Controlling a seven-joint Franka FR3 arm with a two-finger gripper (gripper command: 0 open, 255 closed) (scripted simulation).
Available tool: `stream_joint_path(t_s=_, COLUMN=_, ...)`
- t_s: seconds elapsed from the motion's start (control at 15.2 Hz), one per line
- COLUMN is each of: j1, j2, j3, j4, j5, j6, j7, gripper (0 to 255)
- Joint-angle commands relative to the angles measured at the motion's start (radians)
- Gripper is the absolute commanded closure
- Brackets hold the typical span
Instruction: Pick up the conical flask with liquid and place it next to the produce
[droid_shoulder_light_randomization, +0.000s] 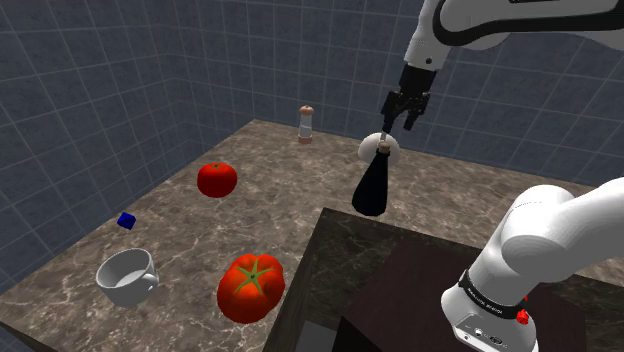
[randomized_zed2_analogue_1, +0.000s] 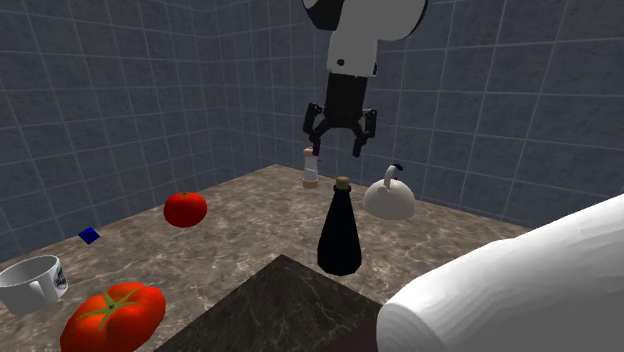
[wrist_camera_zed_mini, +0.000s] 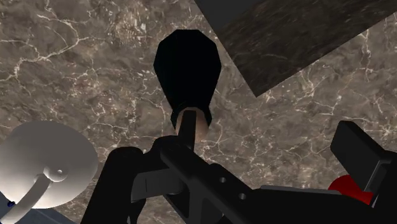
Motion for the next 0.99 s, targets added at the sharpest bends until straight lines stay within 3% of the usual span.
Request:
stream_joint_path(t_s=0.0, j1=-0.007, j2=0.041, j3=-0.029, j4=-0.015, j5=-0.008, j6=0.059, j7=-0.031, gripper=0)
stream_joint_path(t_s=0.33, j1=-0.022, j2=0.162, j3=-0.102, j4=-0.036, j5=-0.015, j6=0.202, j7=-0.111, gripper=0)
stream_joint_path(t_s=0.92, j1=-0.017, j2=0.203, j3=-0.110, j4=-0.114, j5=-0.008, j6=0.321, j7=-0.121, gripper=0)
